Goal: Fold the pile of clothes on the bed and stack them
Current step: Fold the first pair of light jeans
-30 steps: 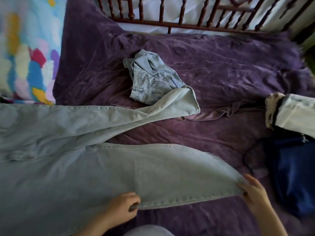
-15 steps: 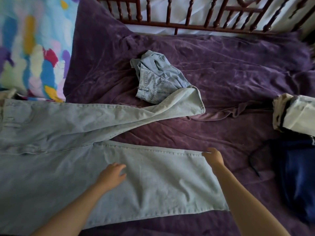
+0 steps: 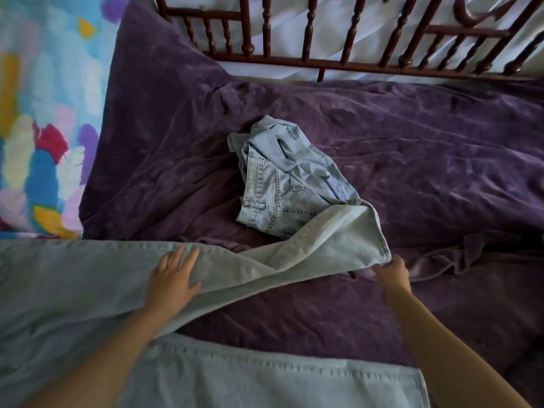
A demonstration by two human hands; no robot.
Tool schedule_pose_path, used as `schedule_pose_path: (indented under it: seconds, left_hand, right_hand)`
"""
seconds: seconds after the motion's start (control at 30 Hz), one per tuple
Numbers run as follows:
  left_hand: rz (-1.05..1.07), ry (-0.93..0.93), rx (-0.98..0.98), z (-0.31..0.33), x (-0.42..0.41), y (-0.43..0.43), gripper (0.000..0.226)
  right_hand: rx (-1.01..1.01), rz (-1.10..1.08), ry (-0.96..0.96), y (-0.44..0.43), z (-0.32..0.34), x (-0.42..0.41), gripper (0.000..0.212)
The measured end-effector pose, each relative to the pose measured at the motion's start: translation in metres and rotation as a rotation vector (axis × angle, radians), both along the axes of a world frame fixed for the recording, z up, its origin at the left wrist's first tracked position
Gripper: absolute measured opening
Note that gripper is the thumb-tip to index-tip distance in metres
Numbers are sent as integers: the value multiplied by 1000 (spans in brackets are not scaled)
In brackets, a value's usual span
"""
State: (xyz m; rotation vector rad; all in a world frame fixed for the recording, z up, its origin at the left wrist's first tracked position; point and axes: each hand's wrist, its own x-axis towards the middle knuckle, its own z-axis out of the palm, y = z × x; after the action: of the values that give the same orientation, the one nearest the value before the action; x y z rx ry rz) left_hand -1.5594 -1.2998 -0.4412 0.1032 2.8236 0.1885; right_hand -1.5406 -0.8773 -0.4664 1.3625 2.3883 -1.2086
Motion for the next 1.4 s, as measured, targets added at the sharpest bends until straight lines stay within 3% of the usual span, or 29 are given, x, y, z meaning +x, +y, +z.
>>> schedule_pose_path:
  seconds: [0.13, 0.23, 0.3, 0.43, 0.5, 0.57, 0.6, 0.7, 0.8, 0.87, 0.93, 1.07, 1.13, 1.27, 1.4]
  left_hand:
    - [-60, -139, -174, -9, -29, -6, 70]
    - [-12, -217, -175, -13, -37, -1, 64]
    - [-10, -194, -151, -15, -37, 5, 74]
    - [-196, -235, -175, -16, -34, 29, 77]
    - [-213, -288, -201, -16, -34, 42, 65]
    - [-141, -280, -193, -13, -37, 51, 44]
    - [-113, -276, -171, -10, -39, 53, 32]
    - [13, -243, 52, 1, -43, 46, 6]
    - [322, -167, 434, 20, -41, 23, 29]
    - [416, -161, 541, 33, -33, 7, 32]
    - [370, -184, 448, 40, -17, -6, 33]
    - [168, -78, -127, 47, 31, -13, 12]
    - [100, -94, -280, 51, 56, -5, 20]
    - [-17, -209, -456, 53, 103, 6, 42]
    - [46, -407, -419, 50, 131, -4, 46]
  right_hand:
    - [-219, -124, 119, 6, -15, -11, 73]
    - [-388, -176, 91, 0, -23, -12, 56]
    - [-415, -247, 89, -4, -30, -13, 46]
    - [-514, -366, 34, -2, -35, -20, 68]
    - [-536, -326, -40, 1, -31, -23, 53]
    - [-479, -279, -66, 4, -31, -24, 18]
    - [-420, -260, -40, 6, -30, -24, 5]
    - [-295, -301, 93, 13, -10, -14, 18]
    - [-450, -514, 333, 16, 23, 18, 22]
    - [-500, -579, 415, 13, 47, 55, 22]
    - [-474, -613, 397, 4, 64, 101, 23]
    - [-495, -650, 229, -28, 62, 214, 31]
    - [-541, -686, 133, -50, 47, 265, 32]
    - [-612, -654, -84, -87, 16, 331, 30]
    - [-443, -334, -256, -80, -7, 324, 47]
